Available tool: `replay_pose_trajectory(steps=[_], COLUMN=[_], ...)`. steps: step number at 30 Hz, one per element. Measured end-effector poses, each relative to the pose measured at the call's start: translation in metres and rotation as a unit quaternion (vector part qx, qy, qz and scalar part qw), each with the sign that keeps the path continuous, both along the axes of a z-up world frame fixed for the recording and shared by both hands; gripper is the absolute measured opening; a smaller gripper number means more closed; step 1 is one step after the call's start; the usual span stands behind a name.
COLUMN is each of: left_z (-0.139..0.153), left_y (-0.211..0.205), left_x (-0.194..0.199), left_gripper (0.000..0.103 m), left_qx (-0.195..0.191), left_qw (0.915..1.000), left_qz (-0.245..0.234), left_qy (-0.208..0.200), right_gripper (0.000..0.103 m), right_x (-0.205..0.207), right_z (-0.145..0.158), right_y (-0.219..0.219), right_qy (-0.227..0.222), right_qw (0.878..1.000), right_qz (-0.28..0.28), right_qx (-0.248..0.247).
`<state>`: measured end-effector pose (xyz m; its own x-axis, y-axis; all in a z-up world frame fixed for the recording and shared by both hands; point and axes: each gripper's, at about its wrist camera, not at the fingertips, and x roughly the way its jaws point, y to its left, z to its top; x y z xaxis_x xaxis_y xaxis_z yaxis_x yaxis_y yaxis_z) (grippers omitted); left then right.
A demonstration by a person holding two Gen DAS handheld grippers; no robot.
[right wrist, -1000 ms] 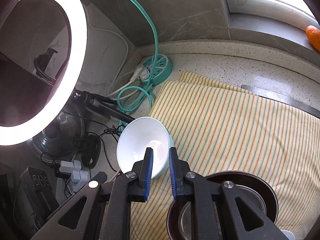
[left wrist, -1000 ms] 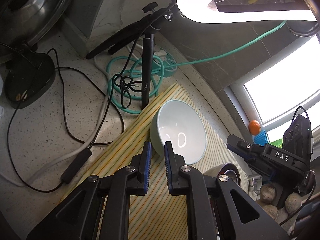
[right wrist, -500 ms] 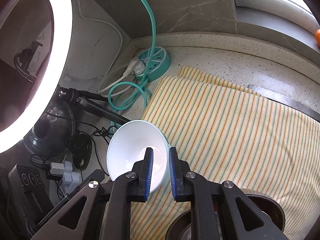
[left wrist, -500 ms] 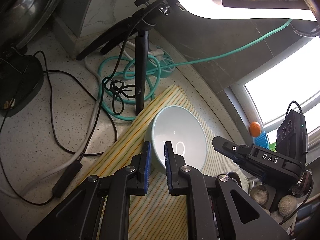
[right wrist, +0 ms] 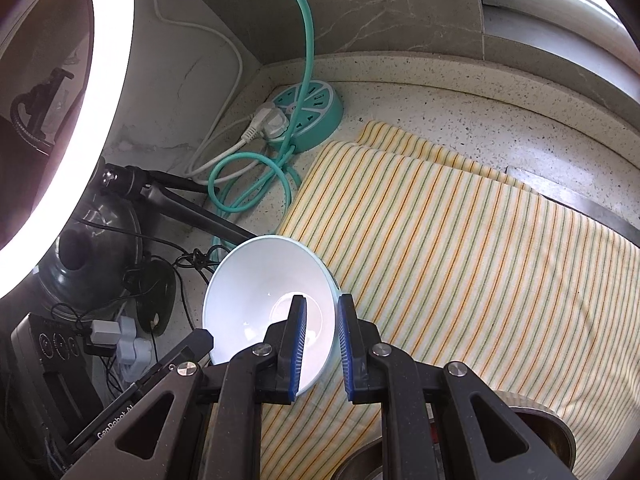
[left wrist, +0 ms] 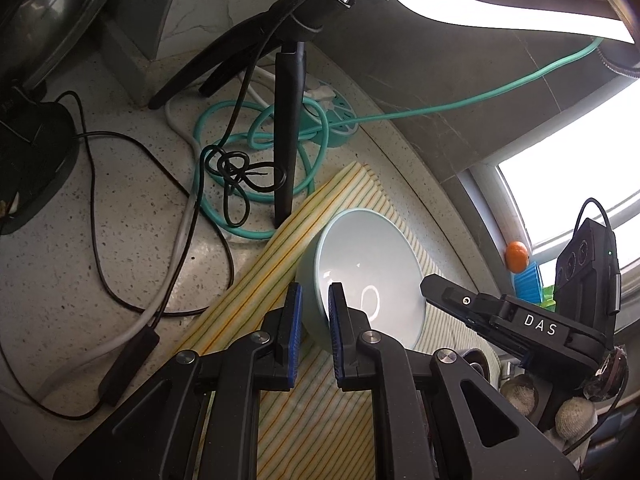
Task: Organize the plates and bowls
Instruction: 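Grasp the rim of the white teal-rimmed bowl with both grippers, then carry the white teal-rimmed bowl with both grippers over the nested steel bowls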
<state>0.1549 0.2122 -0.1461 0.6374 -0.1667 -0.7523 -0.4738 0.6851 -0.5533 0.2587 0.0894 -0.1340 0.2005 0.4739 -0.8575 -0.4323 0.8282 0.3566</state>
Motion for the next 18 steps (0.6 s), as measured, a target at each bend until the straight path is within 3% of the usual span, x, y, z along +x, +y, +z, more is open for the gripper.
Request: replay_pose_trajectory(steps=[9,18], left_z=[-0.006,-0.009], left_y=[0.001,0.001], left_x=[0.006,0.01], left_gripper=[0.011,0.009], left_qx=[0.006,0.006], left_qw=[0.9999,0.9999], left_qz=[0.0,-0.004], left_qy=[0.009,0.012], right_gripper=[0.014,0.006], right_x=[0.004,0.005], right_z=[-0.008,-0.01], right_y=[0.001,0.001], right_qy=[0.003,0.005], right_qw=[1.0,1.0], right_qz=[0.002,0.005], right_qx=[-0.011,-0.015])
